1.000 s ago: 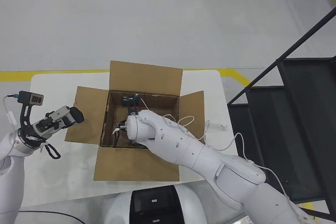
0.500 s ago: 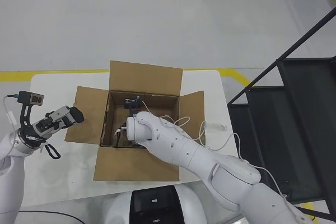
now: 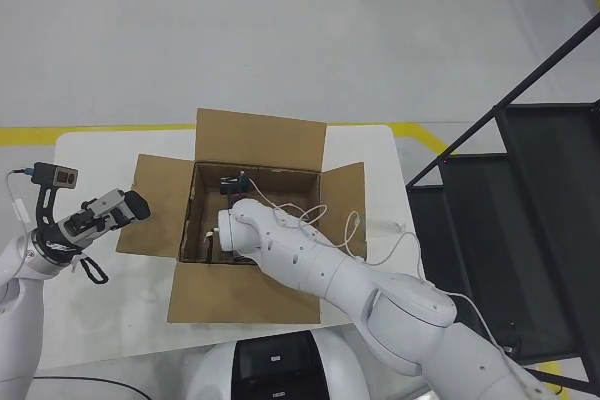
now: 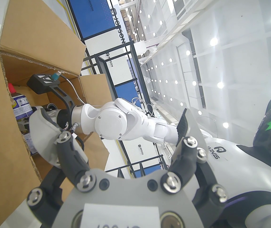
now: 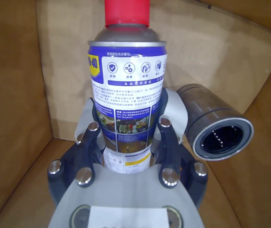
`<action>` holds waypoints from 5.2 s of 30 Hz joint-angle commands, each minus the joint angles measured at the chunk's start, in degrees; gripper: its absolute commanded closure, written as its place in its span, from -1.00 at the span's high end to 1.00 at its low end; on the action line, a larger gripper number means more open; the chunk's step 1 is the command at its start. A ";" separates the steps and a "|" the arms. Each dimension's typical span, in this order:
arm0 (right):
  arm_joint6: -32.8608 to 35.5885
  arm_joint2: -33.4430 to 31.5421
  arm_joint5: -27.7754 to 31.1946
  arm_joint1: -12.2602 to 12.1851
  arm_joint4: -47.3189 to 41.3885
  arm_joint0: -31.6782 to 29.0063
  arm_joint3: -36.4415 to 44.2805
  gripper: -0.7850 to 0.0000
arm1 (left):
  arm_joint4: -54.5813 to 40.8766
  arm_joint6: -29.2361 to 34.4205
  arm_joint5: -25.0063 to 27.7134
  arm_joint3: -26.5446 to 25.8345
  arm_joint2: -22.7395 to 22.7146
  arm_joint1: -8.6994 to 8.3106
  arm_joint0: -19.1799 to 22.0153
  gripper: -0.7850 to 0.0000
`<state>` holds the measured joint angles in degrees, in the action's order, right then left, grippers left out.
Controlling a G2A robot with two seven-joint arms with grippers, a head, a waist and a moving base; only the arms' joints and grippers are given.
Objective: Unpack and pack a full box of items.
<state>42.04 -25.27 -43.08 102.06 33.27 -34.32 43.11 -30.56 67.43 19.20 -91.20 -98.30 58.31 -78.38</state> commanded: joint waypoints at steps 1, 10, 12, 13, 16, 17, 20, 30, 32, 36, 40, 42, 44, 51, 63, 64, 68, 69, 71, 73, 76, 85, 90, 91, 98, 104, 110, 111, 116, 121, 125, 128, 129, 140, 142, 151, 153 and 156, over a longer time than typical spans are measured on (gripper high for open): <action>0.07 -0.01 0.21 0.45 0.01 0.08 -0.63 -0.69 | 0.00 0.00 0.00 0.00 0.00 0.00 0.00 1.00; 0.27 -1.29 0.07 1.23 1.00 0.44 1.11 -1.00 | 0.00 0.00 0.00 0.00 0.00 0.00 0.00 1.00; 0.34 -1.63 -0.39 0.89 2.18 0.19 2.50 -1.00 | 0.00 0.00 0.00 0.00 0.00 0.00 0.00 1.00; 0.38 -1.93 -0.54 0.65 2.68 -0.03 3.55 -1.00 | 0.00 0.00 0.00 0.00 0.00 0.00 0.00 1.00; -0.15 -4.01 -0.96 -0.53 3.59 -1.33 8.20 -1.00 | 0.00 0.00 0.00 0.00 0.00 0.00 0.00 1.00; -0.08 -4.60 -1.36 -1.07 4.53 -1.80 9.98 -1.00 | 0.00 0.00 0.00 0.00 0.00 0.00 0.00 1.00; 0.42 -7.14 -2.46 -3.08 7.32 -4.11 16.96 -1.00 | 0.00 0.00 0.00 0.00 0.00 0.00 0.00 1.00; 7.36 -23.16 0.76 -12.09 18.82 -21.42 48.56 -1.00 | 0.00 0.00 0.00 0.00 0.00 0.00 0.00 1.00; 8.50 -26.47 2.85 -13.35 20.03 -25.42 54.47 -1.00 | 0.00 0.00 0.00 0.00 0.00 0.00 0.00 1.00; 7.66 -32.32 7.38 -14.96 19.33 -32.80 64.05 -1.00 | 0.00 0.00 0.00 0.00 0.00 0.00 0.00 1.00; 3.11 -37.40 12.04 -15.82 15.79 -39.43 70.83 -1.00 | 0.00 0.00 0.00 0.00 0.00 0.00 0.00 1.00; 0.97 -39.42 13.94 -16.17 14.81 -42.26 73.26 -1.00 | 0.00 0.00 0.00 0.00 0.00 0.00 0.00 1.00; -1.30 -41.16 15.70 -16.46 13.79 -44.94 75.55 -1.00 | 0.00 0.00 0.00 0.00 0.00 0.00 0.00 1.00; -10.25 -46.06 23.32 -16.93 5.77 -52.28 80.45 -1.00 | 0.00 0.00 0.00 0.00 0.00 0.00 0.00 1.00; -10.25 -46.06 23.32 -16.93 5.77 -52.28 80.45 -1.00 | 0.00 0.00 0.00 0.00 0.00 0.00 0.00 1.00; -10.25 -46.06 23.32 -16.93 5.77 -52.28 80.45 -1.00 | 0.00 0.00 0.00 0.00 0.00 0.00 0.00 1.00; -10.25 -46.06 23.32 -16.93 5.77 -52.28 80.45 -1.00 | 0.00 0.00 0.00 0.00 0.00 0.00 0.00 1.00; -10.25 -46.06 23.32 -16.93 5.77 -52.28 80.45 -1.00 | 0.00 0.00 0.00 0.00 0.00 0.00 0.00 1.00; -10.25 -46.06 23.32 -16.93 5.77 -52.28 80.45 -1.00 | 0.00 0.00 0.00 0.00 0.00 0.00 0.00 1.00; -10.89 -46.12 23.83 -16.96 5.66 -52.36 80.25 -1.00 | 0.00 0.00 0.00 0.00 0.00 0.00 0.00 1.00; -11.58 -47.82 25.40 -17.12 3.54 -52.06 80.26 -1.00 | 0.00 0.00 0.00 0.00 0.00 0.00 0.00 1.00; -14.90 -65.70 29.00 -18.11 -10.69 -56.37 79.90 -1.00 | 0.00 0.00 0.00 0.00 0.00 0.00 0.00 1.00; -17.86 -75.96 29.27 -18.43 -19.26 -59.30 78.76 -1.00 | 0.00 0.00 0.00 0.00 0.00 0.00 0.00 1.00; -17.81 -77.68 29.45 -18.52 -20.74 -59.94 78.51 -1.00 | 0.00 0.00 0.00 0.00 0.00 0.00 0.00 1.00; -14.56 -84.77 32.15 -19.18 -24.60 -65.90 78.26 -1.00 | 0.00 0.00 0.00 0.00 0.00 0.00 0.00 1.00; -11.33 -86.28 35.42 -19.60 -24.17 -71.59 79.29 -1.00 | 0.00 0.00 0.00 0.00 0.00 0.00 0.00 1.00; -12.04 -86.21 35.93 -19.73 -23.92 -73.05 78.29 -1.00 | 0.00 0.00 0.00 0.00 0.00 0.00 0.00 1.00; -12.04 -86.21 35.93 -19.73 -23.92 -73.05 78.29 -1.00 | 0.00 0.00 0.00 0.00 0.00 0.00 0.00 1.00; -12.04 -86.21 35.93 -19.73 -23.92 -73.05 78.29 -1.00 | 0.00 0.00 0.00 0.00 0.00 0.00 0.00 1.00; -12.04 -86.21 35.93 -19.73 -23.92 -73.05 78.29 -1.00 | 0.00 0.00 0.00 0.00 0.00 0.00 0.00 1.00; -12.04 -86.21 35.93 -19.73 -23.92 -73.05 78.29 -1.00 | 0.00 0.00 0.00 0.00 0.00 0.00 0.00 1.00; -12.67 -86.07 37.60 -19.92 -22.55 -72.49 77.27 -1.00 | 0.00 0.00 0.00 0.00 0.00 0.00 0.00 1.00; -13.35 -86.20 38.74 -20.03 -21.40 -72.20 76.50 -1.00 | 0.00 0.00 0.00 0.00 0.00 0.00 0.00 1.00; -33.57 -83.56 60.91 -20.02 -10.13 -71.44 58.28 -1.00 | 0.00 0.00 0.00 0.00 0.00 0.00 0.00 1.00; -38.05 -82.94 64.18 -19.95 -7.63 -71.34 54.81 -1.00 | 0.00 0.00 0.00 0.00 0.00 0.00 0.00 1.00; -51.61 -81.39 69.94 -19.93 3.73 -69.68 46.30 -1.00 | 0.00 0.00 0.00 0.00 0.00 0.00 0.00 1.00; -55.75 -81.54 72.62 -20.28 12.18 -69.29 44.95 -1.00 | 0.00 0.00 0.00 0.00 0.00 0.00 0.00 1.00; -62.87 -81.54 74.98 -20.65 21.36 -68.08 41.40 -1.00 | 0.00 0.00 0.00 0.00 0.00 0.00 0.00 1.00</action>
<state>-18.06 -106.79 31.72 81.47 51.22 -102.91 85.62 -30.56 67.43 19.20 -91.20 -98.30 58.31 -78.38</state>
